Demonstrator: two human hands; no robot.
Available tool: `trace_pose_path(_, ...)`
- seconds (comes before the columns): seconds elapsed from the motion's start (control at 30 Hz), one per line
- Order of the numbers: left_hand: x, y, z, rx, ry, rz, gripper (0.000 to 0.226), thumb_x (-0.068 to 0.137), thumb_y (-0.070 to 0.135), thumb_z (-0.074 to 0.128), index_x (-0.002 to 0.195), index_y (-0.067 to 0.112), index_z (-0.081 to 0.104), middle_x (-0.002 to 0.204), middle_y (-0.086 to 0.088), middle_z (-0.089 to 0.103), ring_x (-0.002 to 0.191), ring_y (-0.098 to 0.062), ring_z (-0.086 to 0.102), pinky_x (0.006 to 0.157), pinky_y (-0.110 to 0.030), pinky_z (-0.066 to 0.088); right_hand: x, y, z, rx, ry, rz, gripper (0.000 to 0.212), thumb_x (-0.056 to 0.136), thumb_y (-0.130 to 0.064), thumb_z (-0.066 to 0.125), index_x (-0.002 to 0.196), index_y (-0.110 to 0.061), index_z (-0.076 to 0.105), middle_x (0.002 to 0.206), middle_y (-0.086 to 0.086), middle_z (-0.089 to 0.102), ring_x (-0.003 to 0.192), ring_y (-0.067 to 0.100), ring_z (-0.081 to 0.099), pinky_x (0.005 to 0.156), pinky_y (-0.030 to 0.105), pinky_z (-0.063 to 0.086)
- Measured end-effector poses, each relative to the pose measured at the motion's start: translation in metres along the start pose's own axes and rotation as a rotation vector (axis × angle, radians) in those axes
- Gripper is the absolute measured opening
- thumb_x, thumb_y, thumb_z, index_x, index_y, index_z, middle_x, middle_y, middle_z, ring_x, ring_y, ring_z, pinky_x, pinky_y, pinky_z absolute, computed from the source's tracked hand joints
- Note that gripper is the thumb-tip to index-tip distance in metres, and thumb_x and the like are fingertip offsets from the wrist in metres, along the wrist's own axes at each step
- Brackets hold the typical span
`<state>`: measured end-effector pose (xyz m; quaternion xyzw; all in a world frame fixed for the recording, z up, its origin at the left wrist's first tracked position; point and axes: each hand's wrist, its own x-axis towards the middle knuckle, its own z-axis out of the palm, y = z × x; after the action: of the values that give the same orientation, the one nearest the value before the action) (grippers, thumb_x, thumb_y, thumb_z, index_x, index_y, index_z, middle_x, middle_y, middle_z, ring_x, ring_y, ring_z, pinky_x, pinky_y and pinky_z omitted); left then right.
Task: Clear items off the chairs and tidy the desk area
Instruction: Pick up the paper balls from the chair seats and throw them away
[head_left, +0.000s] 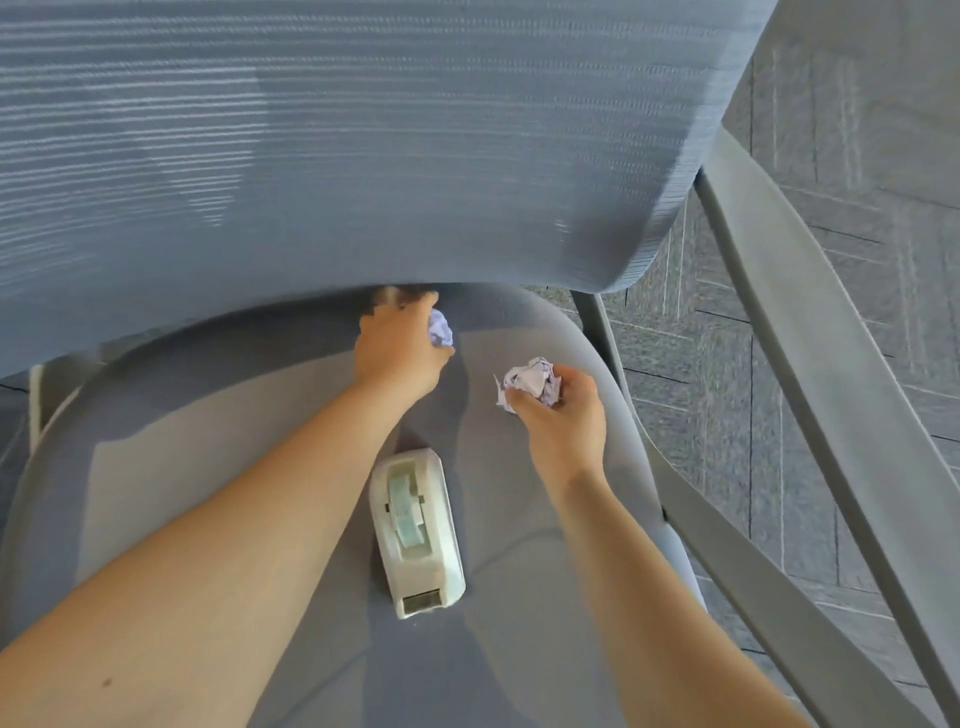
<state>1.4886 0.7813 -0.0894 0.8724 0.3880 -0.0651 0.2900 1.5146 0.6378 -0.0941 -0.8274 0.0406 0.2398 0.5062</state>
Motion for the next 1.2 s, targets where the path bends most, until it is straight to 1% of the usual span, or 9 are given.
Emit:
trace_pose_path(0.13,-0.006,0.003,-0.001,-0.053,-0.015,-0.013,0.035,0.079,0.007,0.059,0.114,0.009,0.055,0.132,-0.016,0.034,0.117,-0.036,0.037,0.087,-0.03,0.036,-0.002,-0.001,-0.001,-0.016,0.001,0.0,0.023,0.077,-0.014,0.065,0.098,-0.012,0.057,0.108,0.012,0.064,0.082,0.016,0.054,0.054,0.004,0.036)
trace_pose_path(0.3,-0.028,-0.003,-0.022,-0.244,-0.026,0.01,0.031,0.074,0.011,0.062,0.105,0.008,0.055,0.114,-0.011,0.055,0.107,-0.029,0.048,0.078,-0.024,0.029,-0.023,-0.017,-0.006,-0.005,-0.005,-0.027,0.024,0.077,-0.012,0.066,0.099,-0.007,0.058,0.094,0.005,0.062,0.068,0.005,0.051,0.05,-0.001,0.036)
trace_pose_path(0.43,-0.062,-0.009,-0.056,-0.393,-0.007,-0.025,0.021,0.076,0.019,0.062,0.096,0.016,0.056,0.092,0.002,0.056,0.086,-0.018,0.049,0.058,-0.023,0.034,-0.055,-0.042,-0.005,0.023,-0.013,-0.053,0.026,0.076,-0.014,0.066,0.1,-0.008,0.058,0.099,0.009,0.061,0.074,0.011,0.052,0.057,0.01,0.04)
trace_pose_path(0.5,-0.082,-0.015,-0.076,-0.475,-0.006,-0.026,0.015,0.076,0.02,0.061,0.089,0.019,0.053,0.089,0.004,0.057,0.082,-0.017,0.05,0.06,-0.015,0.035,-0.076,-0.058,-0.004,0.029,-0.021,-0.068,0.025,0.076,-0.015,0.067,0.098,-0.011,0.057,0.094,0.005,0.059,0.072,0.01,0.051,0.06,0.016,0.041)
trace_pose_path(0.6,-0.113,-0.023,-0.109,-0.58,0.01,-0.036,0.019,0.07,0.03,0.059,0.085,0.019,0.056,0.081,0.004,0.063,0.08,-0.016,0.057,0.066,-0.021,0.042,-0.109,-0.084,-0.007,0.037,-0.038,-0.084,0.025,0.077,-0.013,0.066,0.099,-0.014,0.053,0.077,-0.01,0.054,0.065,0.001,0.049,0.047,0.001,0.038)
trace_pose_path(0.73,-0.156,-0.038,-0.155,-0.684,0.116,-0.052,0.01,0.081,0.023,0.057,0.072,0.022,0.053,0.052,0.024,0.062,0.054,0.017,0.054,0.051,0.001,0.038,-0.152,-0.116,0.001,0.048,-0.097,-0.119,0.03,0.077,-0.012,0.066,0.104,-0.009,0.054,0.075,-0.01,0.052,0.065,0.002,0.049,0.046,0.0,0.038)
trace_pose_path(0.83,-0.19,-0.055,-0.182,-0.72,0.203,-0.077,0.021,0.084,0.022,0.055,0.065,0.026,0.049,0.046,0.042,0.053,0.051,0.024,0.049,0.051,0.006,0.034,-0.185,-0.134,0.015,0.029,-0.182,-0.155,0.028,0.077,-0.012,0.065,0.103,-0.011,0.054,0.074,-0.011,0.051,0.064,0.004,0.048,0.054,0.009,0.039)
trace_pose_path(0.97,-0.233,-0.078,-0.208,-0.786,0.374,-0.132,0.022,0.085,0.019,0.054,0.064,0.024,0.048,0.052,0.016,0.059,0.05,0.022,0.05,0.051,0.005,0.035,-0.227,-0.153,0.035,0.026,-0.322,-0.194,0.024,0.078,-0.016,0.064,0.097,-0.017,0.05,0.075,-0.012,0.052,0.068,0.008,0.05,0.06,0.019,0.043)
trace_pose_path(1.2,-0.325,-0.112,-0.235,-0.878,0.706,-0.267,0.017,0.081,0.022,0.055,0.065,0.024,0.05,0.059,0.015,0.056,0.05,0.015,0.052,0.051,0.0,0.038,-0.299,-0.165,0.058,-0.075,-0.565,-0.327,0.022,0.076,-0.016,0.065,0.094,-0.013,0.052,0.076,-0.01,0.056,0.082,0.018,0.059,0.089,0.044,0.053)
